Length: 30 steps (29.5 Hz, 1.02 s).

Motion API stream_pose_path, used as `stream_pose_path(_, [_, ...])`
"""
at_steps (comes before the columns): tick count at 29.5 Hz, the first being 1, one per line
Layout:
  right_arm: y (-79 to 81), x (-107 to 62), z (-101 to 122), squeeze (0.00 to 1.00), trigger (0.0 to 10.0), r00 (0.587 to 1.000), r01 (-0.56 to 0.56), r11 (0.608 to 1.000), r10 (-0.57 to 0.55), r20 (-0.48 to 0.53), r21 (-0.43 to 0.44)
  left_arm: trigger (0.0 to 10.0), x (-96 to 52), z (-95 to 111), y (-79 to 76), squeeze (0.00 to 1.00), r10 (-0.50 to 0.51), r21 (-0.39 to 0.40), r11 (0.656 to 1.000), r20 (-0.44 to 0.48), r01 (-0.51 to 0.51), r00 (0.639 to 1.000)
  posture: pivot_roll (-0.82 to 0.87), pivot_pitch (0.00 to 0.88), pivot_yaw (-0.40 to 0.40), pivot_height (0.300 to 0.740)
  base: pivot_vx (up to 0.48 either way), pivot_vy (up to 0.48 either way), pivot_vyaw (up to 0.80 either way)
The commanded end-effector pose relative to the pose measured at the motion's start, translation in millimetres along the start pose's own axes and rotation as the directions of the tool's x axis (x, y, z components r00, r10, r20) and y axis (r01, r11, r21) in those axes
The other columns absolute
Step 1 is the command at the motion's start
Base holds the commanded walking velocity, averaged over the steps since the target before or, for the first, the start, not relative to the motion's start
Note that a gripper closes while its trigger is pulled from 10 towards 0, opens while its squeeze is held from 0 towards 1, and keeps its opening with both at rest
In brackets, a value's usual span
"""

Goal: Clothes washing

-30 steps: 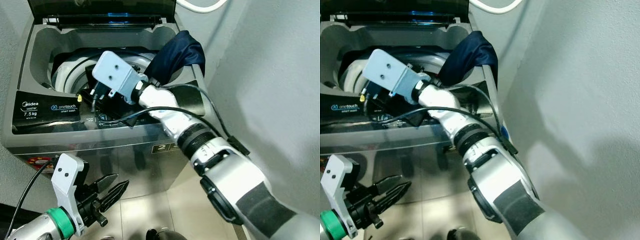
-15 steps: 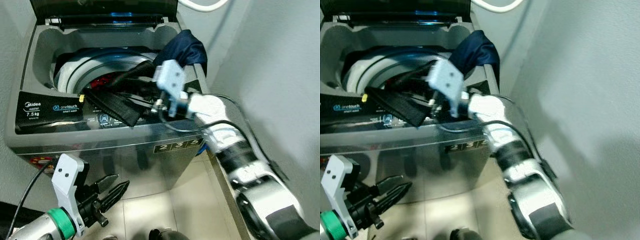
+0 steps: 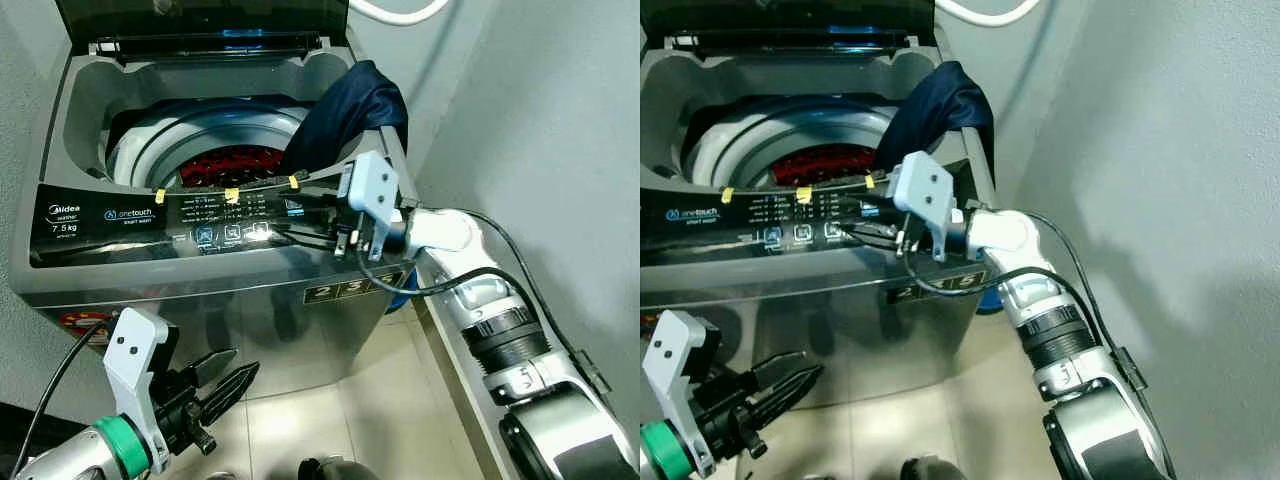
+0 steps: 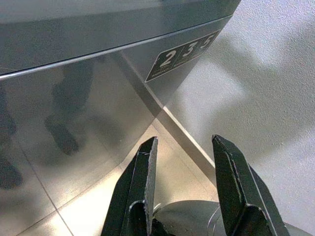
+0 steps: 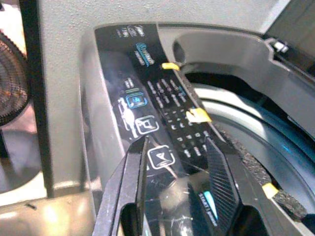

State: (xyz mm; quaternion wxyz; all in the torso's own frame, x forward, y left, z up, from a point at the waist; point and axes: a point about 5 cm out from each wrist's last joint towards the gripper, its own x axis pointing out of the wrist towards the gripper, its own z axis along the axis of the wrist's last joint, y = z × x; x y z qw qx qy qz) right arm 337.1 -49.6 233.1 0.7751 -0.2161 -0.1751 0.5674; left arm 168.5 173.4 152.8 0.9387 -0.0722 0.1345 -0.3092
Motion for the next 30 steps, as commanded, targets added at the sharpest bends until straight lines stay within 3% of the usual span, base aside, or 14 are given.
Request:
stream_pose_path(1, [0.2, 4.0, -0.3, 0.0, 10.0, 1.0, 0.019, 0.999, -0.019, -0.012, -0.029, 10.0, 0.3, -6.7, 0.9, 0.0, 0.0, -0.023, 1.0, -0.023, 0.0, 1.0, 0.15, 0.1, -0.021, 0.74, 0.0, 0.0, 0.0])
stream_pose_path(7, [-15.7, 4.6, 5.6, 0.0, 10.0, 0.962, 0.264, 0.964, -0.266, 0.057, 0.03, 10.0, 1.2, -4.3, 5.4, 0.0, 0.024, -0.005, 1.0, -0.008, -0.024, 1.0, 0.15, 0.095, -0.029, 0.74, 0.0, 0.0, 0.0])
stream_pose_path(12, [-16.0, 4.1, 6.1, 0.0, 10.0, 0.96, 0.273, 0.961, -0.275, 0.058, 0.037, 10.0, 1.3, -4.1, 5.7, 0.0, 0.026, -0.003, 1.0, -0.006, -0.026, 1.0, 0.15, 0.095, -0.029, 0.74, 0.0, 0.0, 0.0])
stream_pose_path(14, [-32.9, -22.5, -0.2, 0.0, 10.0, 0.78, 0.611, 0.776, -0.624, 0.052, 0.154, 10.0, 11.0, 23.7, 1.9, 0.0, -0.014, 0.132, 0.991, 0.065, 0.006, 0.998, 0.15, 0.073, -0.029, 0.74, 0.0, 0.0, 0.0])
stream_pose_path(15, [-32.9, -22.5, -0.2, 0.0, 10.0, 0.78, 0.611, 0.776, -0.624, 0.052, 0.154, 10.0, 11.0, 23.7, 1.9, 0.0, -0.014, 0.132, 0.991, 0.065, 0.006, 0.998, 0.15, 0.073, -0.029, 0.74, 0.0, 0.0, 0.0])
stream_pose_path(16, [-37.5, -35.7, -4.7, 0.0, 10.0, 0.683, 0.712, 0.673, -0.73, 0.026, 0.199, 10.0, 12.7, 31.5, -1.0, 0.0, -0.04, 0.171, 0.985, 0.079, 0.026, 0.996, 0.15, 0.071, -0.027, 0.74, 0.0, 0.0, 0.0])
stream_pose_path(17, [-37.5, -35.7, -4.7, 0.0, 10.0, 0.683, 0.712, 0.673, -0.73, 0.026, 0.199, 10.0, 12.7, 31.5, -1.0, 0.0, -0.04, 0.171, 0.985, 0.079, 0.026, 0.996, 0.15, 0.071, -0.027, 0.74, 0.0, 0.0, 0.0])
stream_pose_path(18, [-40.3, -47.2, -8.7, 0.0, 10.0, 0.606, 0.778, 0.593, -0.795, 0.0, 0.208, 10.0, 12.6, 34.3, -4.0, 0.0, -0.064, 0.19, 0.981, 0.078, 0.048, 0.995, 0.14, 0.068, -0.023, 0.74, 0.0, 0.0, 0.0])
stream_pose_path(20, [-44.0, -62.3, -14.7, 0.0, 10.0, 0.509, 0.847, 0.494, -0.86, -0.037, 0.195, 10.0, 9.5, 32.5, -11.7, 0.0, -0.111, 0.202, 0.975, 0.058, 0.097, 0.992, 0.14, 0.067, -0.022, 0.74, 0.0, 0.0, 0.0])
stream_pose_path(24, [-45.6, -68.7, -19.0, 0.0, 10.0, 0.464, 0.876, 0.449, -0.884, -0.058, 0.175, 10.0, 8.7, 35.6, -17.6, 0.0, -0.137, 0.259, 0.959, 0.054, 0.118, 0.989, 0.14, 0.067, -0.025, 0.74, 0.0, 0.0, 0.0])
stream_pose_path(25, [-45.0, -69.4, -21.7, 0.0, 10.0, 0.452, 0.885, 0.437, -0.89, -0.067, 0.163, 10.0, 10.8, 52.1, -20.3, 0.0, -0.14, 0.457, 0.885, 0.071, 0.093, 0.988, 0.14, 0.067, -0.027, 0.74, 0.0, 0.0, 0.0])
stream_pose_path(27, [-45.0, -69.4, -21.7, 0.0, 10.0, 0.452, 0.885, 0.437, -0.89, -0.067, 0.163, 10.0, 10.8, 52.1, -20.3, 0.0, -0.14, 0.457, 0.885, 0.071, 0.093, 0.988, 0.14, 0.067, -0.027, 0.74, 0.0, 0.0, 0.0])
stream_pose_path(29, [-42.1, -67.3, -22.6, 0.0, 10.0, 0.443, 0.89, 0.428, -0.894, -0.07, 0.155, 10.0, 15.3, 73.1, -14.1, 0.0, -0.09, 0.6, 0.8, 0.143, -0.014, 0.986, 0.15, 0.062, -0.031, 0.74, 0.0, 0.0, 0.0])
stream_pose_path(30, [-42.1, -67.3, -22.6, 0.0, 10.0, 0.443, 0.89, 0.428, -0.894, -0.07, 0.155, 10.0, 15.3, 73.1, -14.1, 0.0, -0.09, 0.6, 0.8, 0.143, -0.014, 0.986, 0.15, 0.062, -0.031, 0.74, 0.0, 0.0, 0.0])
